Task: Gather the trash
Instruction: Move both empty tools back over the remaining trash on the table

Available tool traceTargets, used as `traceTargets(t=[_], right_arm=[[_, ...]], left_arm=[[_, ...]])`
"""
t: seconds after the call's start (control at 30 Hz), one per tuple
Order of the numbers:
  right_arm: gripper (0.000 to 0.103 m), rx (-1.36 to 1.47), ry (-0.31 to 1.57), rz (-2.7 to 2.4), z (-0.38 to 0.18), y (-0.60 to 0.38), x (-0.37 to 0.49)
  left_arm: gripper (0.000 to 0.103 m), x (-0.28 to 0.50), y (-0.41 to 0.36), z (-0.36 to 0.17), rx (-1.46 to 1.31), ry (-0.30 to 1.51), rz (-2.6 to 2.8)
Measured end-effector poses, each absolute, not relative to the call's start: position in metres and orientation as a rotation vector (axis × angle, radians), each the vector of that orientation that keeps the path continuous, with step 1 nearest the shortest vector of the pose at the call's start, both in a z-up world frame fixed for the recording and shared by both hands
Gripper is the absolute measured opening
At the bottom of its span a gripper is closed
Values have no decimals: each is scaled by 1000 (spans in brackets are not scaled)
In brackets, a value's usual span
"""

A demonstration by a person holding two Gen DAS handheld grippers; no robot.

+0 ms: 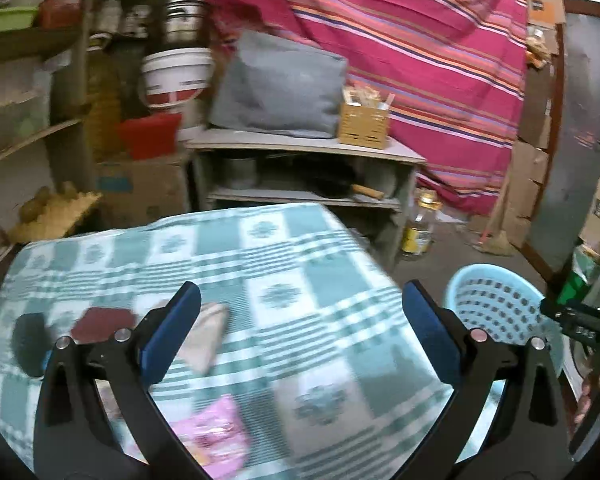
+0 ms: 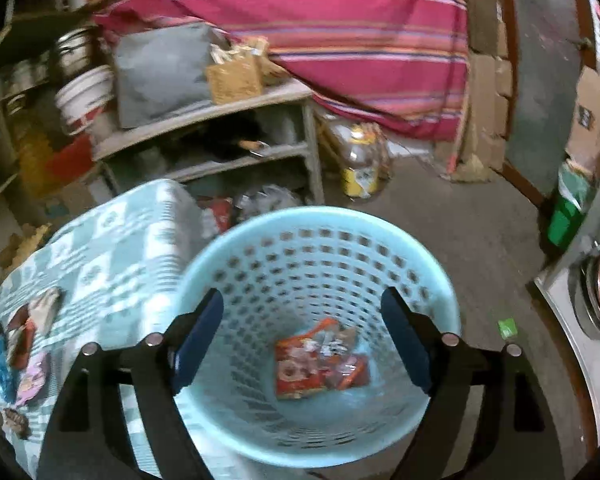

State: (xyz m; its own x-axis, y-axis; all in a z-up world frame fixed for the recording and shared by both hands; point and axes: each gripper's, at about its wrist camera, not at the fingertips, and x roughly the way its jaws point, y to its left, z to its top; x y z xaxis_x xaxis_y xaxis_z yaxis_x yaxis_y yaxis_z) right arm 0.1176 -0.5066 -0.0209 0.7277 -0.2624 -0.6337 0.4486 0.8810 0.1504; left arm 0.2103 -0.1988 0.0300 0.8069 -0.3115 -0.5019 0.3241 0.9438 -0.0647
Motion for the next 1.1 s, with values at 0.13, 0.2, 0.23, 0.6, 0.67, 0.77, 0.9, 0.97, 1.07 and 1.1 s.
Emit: traceTargets(t=[0.13,0.2,0.23,0.6,0.67,0.77,0.9,0.97,1.07,1.1], right_arm=[[80,260,617,-332,-8,-469,123],[80,238,606,-303,-3,-450,127],[80,233,604,-294,-2,-444,129],[80,162,629,-179,-1,-360,161],[80,145,629,-163,-2,-346,165],[80,127,628,-140,-1,-332,168],[80,91,633,-109,-2,-307,173],[80,71,638,-98,-4,-298,175],[80,46,645,-83,-6,-289,177],[80,36,647,-79,-7,-285,177]], left_arm=[[97,214,-159,29,23,548,-263],[97,213,-143,31,22,546,-235],[97,212,-133,32,22,544,-223],[97,203,-70,27,76,547,-129],[97,200,-62,25,79,547,-122],[97,196,-49,24,68,552,-113],[97,190,-34,22,69,548,-95],[97,186,-25,19,68,550,-87],[97,183,-14,14,66,557,-71],[97,182,-10,12,65,560,-66]])
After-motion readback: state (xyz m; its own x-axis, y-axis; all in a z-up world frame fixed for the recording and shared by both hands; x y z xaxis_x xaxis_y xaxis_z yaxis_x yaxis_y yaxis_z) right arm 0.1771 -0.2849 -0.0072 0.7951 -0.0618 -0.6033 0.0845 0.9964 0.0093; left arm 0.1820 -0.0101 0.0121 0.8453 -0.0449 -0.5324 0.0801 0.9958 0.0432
